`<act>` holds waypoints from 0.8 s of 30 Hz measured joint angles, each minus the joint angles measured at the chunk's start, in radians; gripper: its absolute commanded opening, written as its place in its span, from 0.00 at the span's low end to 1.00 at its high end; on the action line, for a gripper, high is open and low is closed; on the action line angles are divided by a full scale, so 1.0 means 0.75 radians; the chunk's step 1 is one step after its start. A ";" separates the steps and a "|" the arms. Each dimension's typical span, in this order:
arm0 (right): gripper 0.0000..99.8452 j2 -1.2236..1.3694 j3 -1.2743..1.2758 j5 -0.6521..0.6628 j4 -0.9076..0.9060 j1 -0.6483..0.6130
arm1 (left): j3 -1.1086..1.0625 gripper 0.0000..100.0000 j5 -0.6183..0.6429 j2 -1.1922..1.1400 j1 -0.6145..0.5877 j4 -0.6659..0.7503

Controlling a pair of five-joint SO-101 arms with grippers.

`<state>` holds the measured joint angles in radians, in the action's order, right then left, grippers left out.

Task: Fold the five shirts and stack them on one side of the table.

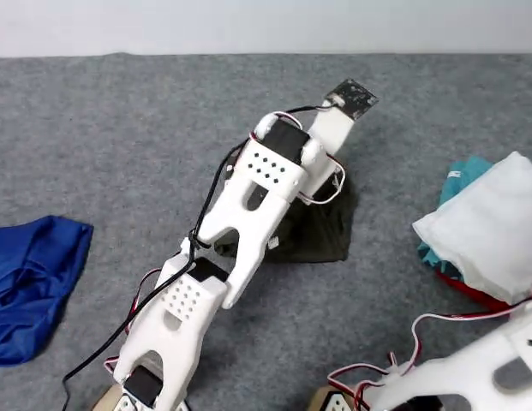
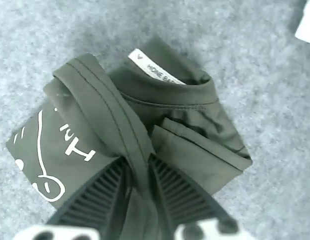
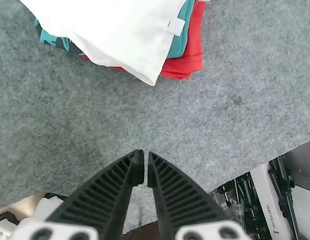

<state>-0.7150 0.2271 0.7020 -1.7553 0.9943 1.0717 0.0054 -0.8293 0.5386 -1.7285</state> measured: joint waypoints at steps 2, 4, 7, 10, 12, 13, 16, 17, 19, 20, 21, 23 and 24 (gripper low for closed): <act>0.02 0.000 0.000 0.000 0.000 0.000 | 0.002 0.00 0.000 0.000 0.006 0.000; 0.02 0.000 0.000 0.000 0.000 -0.004 | 0.002 0.00 0.000 0.000 0.029 0.000; 0.02 0.000 0.002 0.000 0.000 -0.008 | 0.002 0.01 0.000 0.000 0.092 0.000; 0.02 0.000 0.002 0.000 0.000 -0.006 | 0.004 0.08 0.000 -0.006 0.147 0.000; 0.02 0.000 0.002 0.000 0.000 -0.006 | 0.010 0.16 0.000 -0.045 0.170 0.000; 0.02 0.000 0.002 0.000 0.000 -0.006 | 0.010 0.19 0.000 -0.063 0.174 0.000; 0.02 0.000 0.002 0.000 0.000 -0.006 | 0.010 0.22 0.000 -0.076 0.178 0.000; 0.02 0.000 0.002 0.000 0.000 -0.006 | 0.012 0.23 0.002 -0.074 0.176 0.000; 0.02 0.000 0.002 0.000 0.000 -0.006 | 0.012 0.24 0.006 -0.070 0.158 0.000; 0.02 0.000 0.002 0.002 0.000 -0.006 | 0.012 0.24 0.006 -0.055 0.145 0.000; 0.02 0.000 0.002 0.002 0.000 -0.006 | 0.012 0.24 0.006 -0.033 0.129 0.000; 0.02 0.000 0.002 0.002 0.000 -0.012 | 0.012 0.24 0.006 0.031 0.094 0.000; 0.02 0.000 0.002 0.002 0.000 -0.025 | 0.012 0.22 0.004 0.059 0.070 0.000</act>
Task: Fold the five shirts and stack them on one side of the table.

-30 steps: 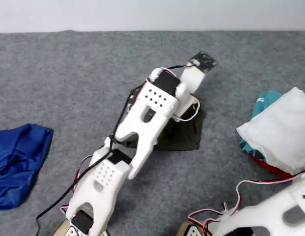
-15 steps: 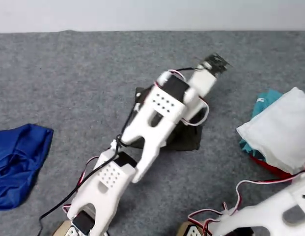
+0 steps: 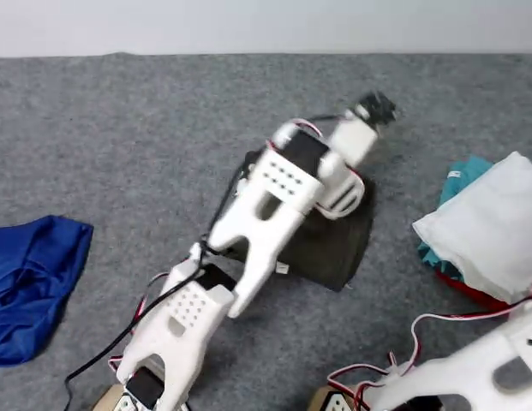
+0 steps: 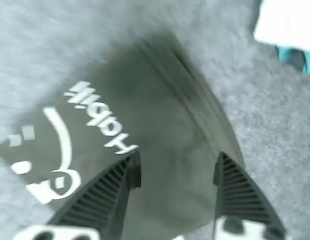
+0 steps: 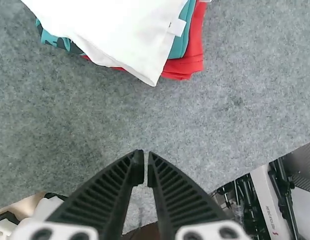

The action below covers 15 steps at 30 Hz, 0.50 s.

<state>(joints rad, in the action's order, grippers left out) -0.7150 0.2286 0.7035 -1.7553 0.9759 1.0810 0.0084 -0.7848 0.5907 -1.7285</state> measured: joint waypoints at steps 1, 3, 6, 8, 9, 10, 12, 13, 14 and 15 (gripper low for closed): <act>0.02 0.000 0.000 -0.002 0.000 -0.018 | 0.000 0.20 -0.014 0.027 -0.029 0.000; 0.02 0.000 0.000 -0.002 0.000 -0.076 | 0.000 0.13 -0.049 0.076 -0.094 0.000; 0.02 0.000 0.000 -0.002 0.000 -0.209 | -0.035 0.03 -0.094 0.143 -0.211 0.000; 0.02 0.000 0.000 -0.041 0.000 -0.311 | -0.123 0.00 -0.127 0.186 -0.270 0.000; 0.02 0.000 0.000 -0.076 0.000 -0.366 | -0.184 0.01 -0.151 0.209 -0.286 0.000; 0.02 0.000 0.000 -0.113 0.000 -0.426 | -0.260 0.01 -0.172 0.231 -0.293 0.000; 0.02 0.000 0.000 -0.170 0.000 -0.522 | -0.430 0.01 -0.196 0.288 -0.295 0.000; 0.02 0.000 0.004 -0.194 0.000 -0.561 | -0.522 0.01 -0.198 0.317 -0.295 0.000; 0.02 0.000 0.006 -0.213 0.000 -0.593 | -0.610 0.01 -0.205 0.344 -0.295 0.000; 0.02 0.002 0.006 -0.231 0.000 -0.616 | -0.698 0.01 -0.205 0.368 -0.295 0.000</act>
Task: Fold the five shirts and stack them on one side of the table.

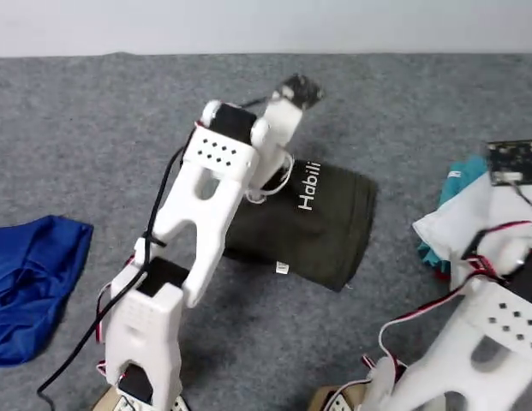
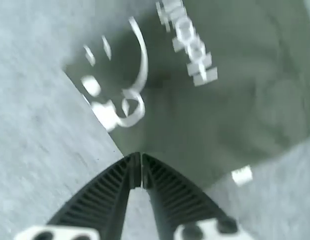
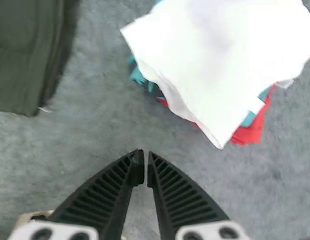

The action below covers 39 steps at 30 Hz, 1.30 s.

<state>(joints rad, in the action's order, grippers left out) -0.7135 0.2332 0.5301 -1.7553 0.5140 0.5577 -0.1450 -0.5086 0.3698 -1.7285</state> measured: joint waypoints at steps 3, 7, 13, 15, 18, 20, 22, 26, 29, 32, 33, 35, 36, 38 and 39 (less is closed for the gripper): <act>0.02 0.000 0.000 -0.037 0.000 -0.047 | -0.217 0.01 0.000 0.018 0.000 0.000; 0.02 0.000 0.014 -0.049 0.002 -0.065 | -0.454 0.01 -0.006 0.004 -0.002 0.037; 0.02 0.000 0.057 -0.059 0.006 -0.072 | -0.587 0.01 -0.065 -0.086 -0.065 0.082; 0.02 0.000 0.057 -0.059 0.006 -0.072 | -0.585 0.01 -0.065 -0.086 -0.104 0.082; 0.02 0.000 0.057 -0.059 0.006 -0.072 | -0.544 0.01 -0.065 -0.068 -0.123 0.059; 0.02 0.000 0.057 -0.059 0.006 -0.072 | -0.495 0.01 -0.068 -0.035 -0.117 0.031; 0.02 0.000 0.057 -0.059 0.006 -0.072 | -0.436 0.01 -0.070 0.010 -0.108 0.014; 0.02 0.000 0.057 -0.059 0.006 -0.072 | -0.278 0.01 -0.072 0.074 -0.092 0.014; 0.02 0.000 0.057 -0.059 0.006 -0.072 | -0.178 0.01 -0.010 0.076 -0.086 0.094; 0.02 0.000 0.057 -0.059 0.006 -0.072 | -0.139 0.01 0.072 0.068 -0.086 0.237; 0.02 0.000 0.057 -0.059 0.006 -0.072 | -0.131 0.01 0.092 0.047 -0.086 0.284; 0.02 0.000 0.057 -0.059 0.006 -0.072 | -0.106 0.01 0.123 -0.018 -0.086 0.362; 0.02 0.000 0.057 -0.059 0.006 -0.072 | -0.090 0.01 0.133 -0.059 -0.086 0.393; 0.02 0.000 0.057 -0.059 0.006 -0.072 | -0.037 0.01 0.145 -0.139 -0.086 0.438; 0.02 0.000 0.057 -0.059 0.006 -0.072 | -0.002 0.01 0.151 -0.182 -0.086 0.450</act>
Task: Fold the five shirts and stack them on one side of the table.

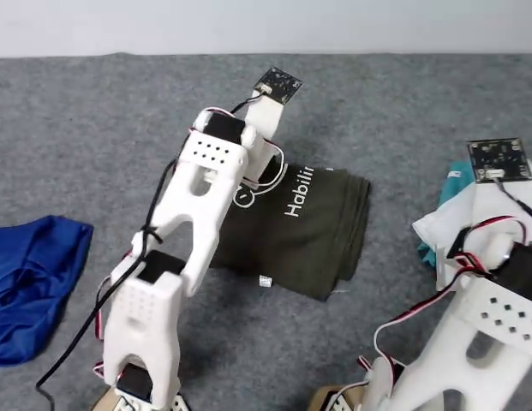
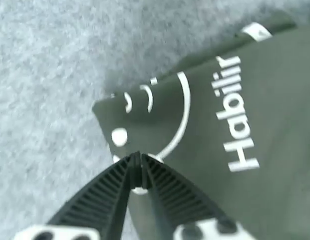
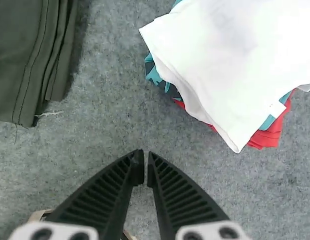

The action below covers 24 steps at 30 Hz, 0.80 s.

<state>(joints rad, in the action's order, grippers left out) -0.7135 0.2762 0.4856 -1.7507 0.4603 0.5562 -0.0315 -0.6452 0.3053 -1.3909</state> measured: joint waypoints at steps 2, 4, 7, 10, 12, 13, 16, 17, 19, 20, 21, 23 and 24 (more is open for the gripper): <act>0.02 0.000 0.000 0.000 -0.002 0.000 | 0.080 0.01 0.000 -0.088 0.000 0.014; 0.02 0.000 0.000 0.000 -0.004 0.000 | 0.170 0.01 0.000 -0.180 -0.006 0.014; 0.02 0.000 0.000 0.000 -0.004 0.000 | 0.319 0.01 0.000 -0.323 -0.035 0.014; 0.02 0.000 0.000 0.000 -0.004 0.000 | 0.468 0.01 0.000 -0.456 -0.074 0.014; 0.02 0.000 0.000 0.000 -0.004 0.000 | 0.567 0.01 0.000 -0.540 -0.098 0.000; 0.02 0.000 0.000 0.000 -0.004 0.000 | 0.616 0.01 0.000 -0.575 -0.110 -0.018; 0.02 0.000 0.000 0.000 -0.004 0.000 | 0.769 0.01 -0.010 -0.667 -0.131 -0.100; 0.02 0.000 0.000 0.000 -0.004 0.000 | 0.816 0.01 -0.029 -0.691 -0.133 -0.135; 0.02 0.000 0.000 0.000 -0.004 0.000 | 0.908 0.01 -0.051 -0.726 -0.135 -0.211; 0.02 0.000 0.000 0.000 -0.004 0.000 | 0.955 0.01 -0.055 -0.736 -0.135 -0.245; 0.02 0.000 0.000 0.000 -0.004 0.000 | 1.002 0.01 -0.059 -0.743 -0.135 -0.284; 0.02 0.000 0.000 0.000 -0.004 0.000 | 1.109 0.01 -0.061 -0.743 -0.135 -0.360; 0.02 0.000 0.000 0.000 -0.004 0.000 | 1.174 0.01 -0.061 -0.743 -0.135 -0.399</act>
<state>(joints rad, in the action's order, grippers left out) -0.7135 0.2762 0.4856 -1.7538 0.4603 1.4369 -0.0775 -1.2022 0.2041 -1.6901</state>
